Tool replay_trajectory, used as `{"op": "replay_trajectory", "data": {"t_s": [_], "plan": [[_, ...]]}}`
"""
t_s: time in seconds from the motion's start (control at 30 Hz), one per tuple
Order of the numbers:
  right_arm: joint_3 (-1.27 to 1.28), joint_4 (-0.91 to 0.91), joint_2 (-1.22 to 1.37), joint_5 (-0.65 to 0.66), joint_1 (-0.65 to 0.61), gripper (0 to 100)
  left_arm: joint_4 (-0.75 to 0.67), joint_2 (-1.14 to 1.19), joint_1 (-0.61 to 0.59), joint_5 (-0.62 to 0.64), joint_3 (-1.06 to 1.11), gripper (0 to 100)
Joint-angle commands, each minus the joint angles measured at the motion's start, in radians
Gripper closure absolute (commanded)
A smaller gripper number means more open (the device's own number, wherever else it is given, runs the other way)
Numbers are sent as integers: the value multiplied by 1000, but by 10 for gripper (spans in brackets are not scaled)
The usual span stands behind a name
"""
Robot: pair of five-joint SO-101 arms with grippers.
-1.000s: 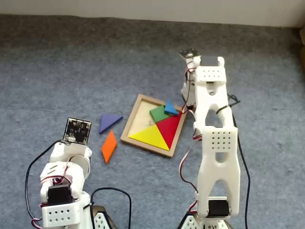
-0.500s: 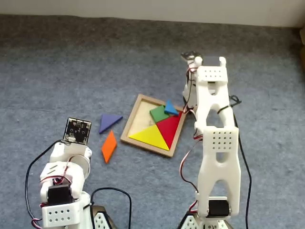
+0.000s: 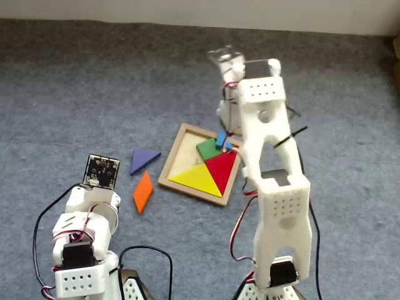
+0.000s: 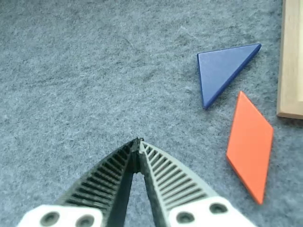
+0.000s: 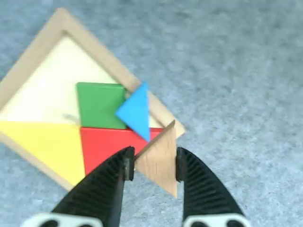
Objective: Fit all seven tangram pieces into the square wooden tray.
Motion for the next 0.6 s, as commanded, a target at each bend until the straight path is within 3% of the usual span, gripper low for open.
{"op": "replay_trajectory", "data": {"t_s": [0.0,0.37,0.57], "plan": [[53,21,-124,103,-116,932,-21,-27,16,-6,19,989],[182,19,-147,549,-266,932,-20,-27,16,-6,19,989],[185,-48,-143,678,-283,932,-21,-27,16,-6,19,989]]}}
